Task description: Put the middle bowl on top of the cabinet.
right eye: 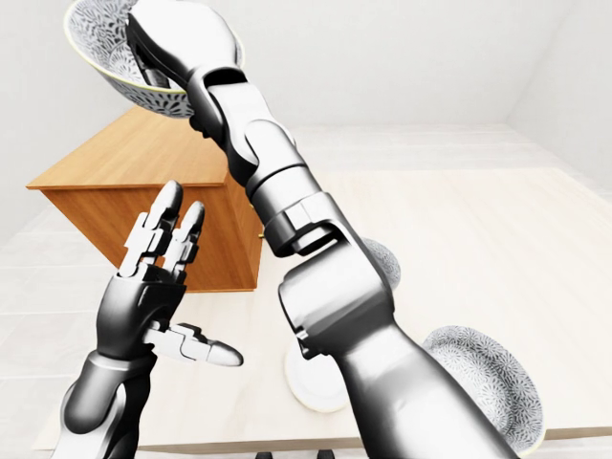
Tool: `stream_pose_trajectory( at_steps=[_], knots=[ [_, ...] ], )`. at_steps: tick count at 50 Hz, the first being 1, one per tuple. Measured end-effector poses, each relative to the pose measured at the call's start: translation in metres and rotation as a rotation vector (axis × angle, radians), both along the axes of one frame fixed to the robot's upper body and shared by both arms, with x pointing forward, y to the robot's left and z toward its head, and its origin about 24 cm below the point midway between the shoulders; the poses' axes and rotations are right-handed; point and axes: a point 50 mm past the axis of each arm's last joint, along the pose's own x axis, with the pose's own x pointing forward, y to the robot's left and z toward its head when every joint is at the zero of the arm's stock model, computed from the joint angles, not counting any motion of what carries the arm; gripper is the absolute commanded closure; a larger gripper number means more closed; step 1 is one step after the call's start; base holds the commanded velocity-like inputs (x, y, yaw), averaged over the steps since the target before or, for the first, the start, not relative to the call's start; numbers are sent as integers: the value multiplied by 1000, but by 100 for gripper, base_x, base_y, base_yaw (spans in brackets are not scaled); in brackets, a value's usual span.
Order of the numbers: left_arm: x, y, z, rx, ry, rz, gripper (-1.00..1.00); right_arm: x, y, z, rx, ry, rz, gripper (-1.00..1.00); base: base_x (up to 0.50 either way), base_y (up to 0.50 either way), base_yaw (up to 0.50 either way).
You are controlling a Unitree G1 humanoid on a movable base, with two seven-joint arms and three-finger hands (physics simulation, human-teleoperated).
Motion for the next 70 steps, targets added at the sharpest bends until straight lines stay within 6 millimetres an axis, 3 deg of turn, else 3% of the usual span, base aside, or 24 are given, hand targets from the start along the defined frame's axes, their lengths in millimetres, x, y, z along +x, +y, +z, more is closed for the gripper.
stream_pose_trajectory(
  at_steps=[17,44,65,66,67,69,70],
  knots=[
    [-1,-2,-1,2,4,-9,-100,2,13,-12,8,62,18,100,0,0,0],
    [-3,-5,0,6,1,-23,-100,8,20,-51,-54,134,-2,100,0,0,0],
    [-4,-6,0,7,-2,-28,-100,8,20,-53,-48,126,-6,100,0,0,0],
    [-4,-6,0,7,-1,-28,-100,8,20,-53,-47,125,-6,54,0,0,0],
    [-4,-6,0,7,-1,-28,-100,8,19,-53,-47,124,-7,-7,0,0,0],
    [-4,-6,0,7,-1,-28,-100,8,19,-53,-49,120,-10,-61,0,0,0],
    [-4,-6,0,7,-1,-27,-100,9,19,-53,-50,119,-11,-66,0,0,0]
  ],
)
